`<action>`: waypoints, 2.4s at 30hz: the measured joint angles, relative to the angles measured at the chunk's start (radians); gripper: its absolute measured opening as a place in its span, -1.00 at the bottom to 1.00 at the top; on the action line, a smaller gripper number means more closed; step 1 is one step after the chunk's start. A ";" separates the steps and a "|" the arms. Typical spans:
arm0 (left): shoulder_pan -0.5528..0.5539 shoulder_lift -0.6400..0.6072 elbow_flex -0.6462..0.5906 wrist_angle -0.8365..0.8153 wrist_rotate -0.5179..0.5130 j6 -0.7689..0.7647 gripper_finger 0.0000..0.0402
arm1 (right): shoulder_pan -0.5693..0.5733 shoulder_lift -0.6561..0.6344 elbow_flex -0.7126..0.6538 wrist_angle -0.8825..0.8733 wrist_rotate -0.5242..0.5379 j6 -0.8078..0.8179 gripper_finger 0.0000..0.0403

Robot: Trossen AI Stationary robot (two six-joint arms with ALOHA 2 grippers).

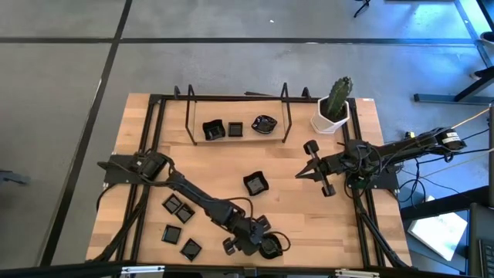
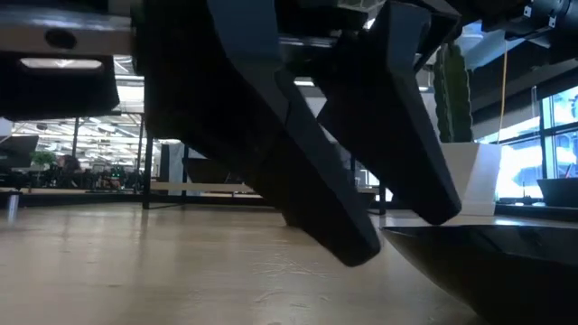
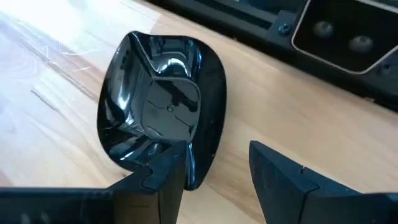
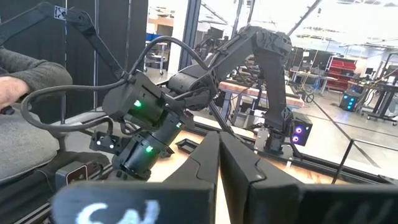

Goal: Pick & Place Mini shaped plates
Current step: Stack the leaf-shaped plate on top of the leaf-shaped plate on the shelf

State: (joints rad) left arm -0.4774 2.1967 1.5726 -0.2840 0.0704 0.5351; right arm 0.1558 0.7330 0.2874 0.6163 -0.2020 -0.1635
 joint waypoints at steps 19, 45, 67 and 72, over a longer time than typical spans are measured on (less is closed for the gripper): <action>0.040 0.022 -0.001 0.027 0.013 0.064 -0.23 | 0.000 0.000 0.000 0.000 0.000 -0.002 -0.92; -0.023 -0.184 -0.001 -0.085 -0.287 0.105 -0.99 | 0.000 0.000 0.000 -0.020 0.000 0.001 -0.92; 0.526 -0.513 -0.012 -0.267 -0.210 0.003 -0.99 | 0.000 0.001 0.000 -0.023 0.000 -0.005 -0.92; 0.638 -0.408 -0.012 -0.269 -0.154 0.046 -0.99 | 0.000 0.003 0.000 -0.024 0.000 -0.014 -0.92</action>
State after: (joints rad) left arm 0.1610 1.7887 1.5604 -0.5529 -0.0831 0.5813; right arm 0.1555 0.7357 0.2878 0.5926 -0.2022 -0.1778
